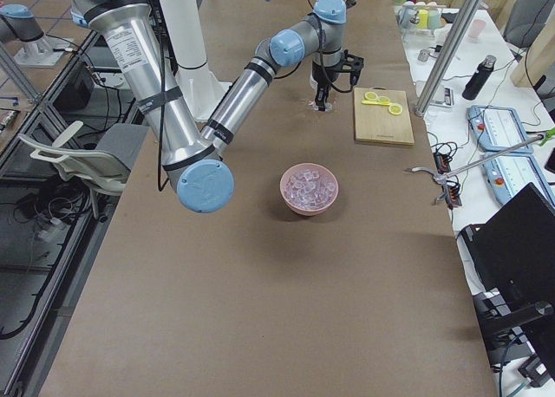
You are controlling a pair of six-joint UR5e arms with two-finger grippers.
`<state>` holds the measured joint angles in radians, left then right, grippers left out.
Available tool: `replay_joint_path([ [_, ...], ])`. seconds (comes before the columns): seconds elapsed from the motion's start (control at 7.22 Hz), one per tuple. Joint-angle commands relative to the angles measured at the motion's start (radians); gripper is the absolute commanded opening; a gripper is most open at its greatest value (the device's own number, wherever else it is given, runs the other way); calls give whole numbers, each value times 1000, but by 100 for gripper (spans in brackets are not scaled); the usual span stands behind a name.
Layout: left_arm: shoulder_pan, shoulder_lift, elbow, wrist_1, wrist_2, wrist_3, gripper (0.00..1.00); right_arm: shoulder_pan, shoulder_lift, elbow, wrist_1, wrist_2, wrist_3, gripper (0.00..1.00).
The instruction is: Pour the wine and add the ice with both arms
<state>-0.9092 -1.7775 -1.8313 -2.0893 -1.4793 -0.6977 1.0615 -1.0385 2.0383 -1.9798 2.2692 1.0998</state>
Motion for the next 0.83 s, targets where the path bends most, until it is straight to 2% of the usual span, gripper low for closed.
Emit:
replay_joint_path([
  [0.0,-39,50,76,-199,-50,1,0,-41,101,-65,10,0,105,0],
  [0.14,-51,79,96,-278,-52,1,0,-61,136,-116,74,0,180,0],
  [0.28,-56,104,143,-385,-52,1,0,-81,153,-172,170,1,251,0],
  [0.42,-57,115,212,-479,-50,1,0,-101,175,-191,211,3,311,0],
  [0.69,-83,127,443,-765,-47,3,0,-135,230,-231,213,3,369,0],
])
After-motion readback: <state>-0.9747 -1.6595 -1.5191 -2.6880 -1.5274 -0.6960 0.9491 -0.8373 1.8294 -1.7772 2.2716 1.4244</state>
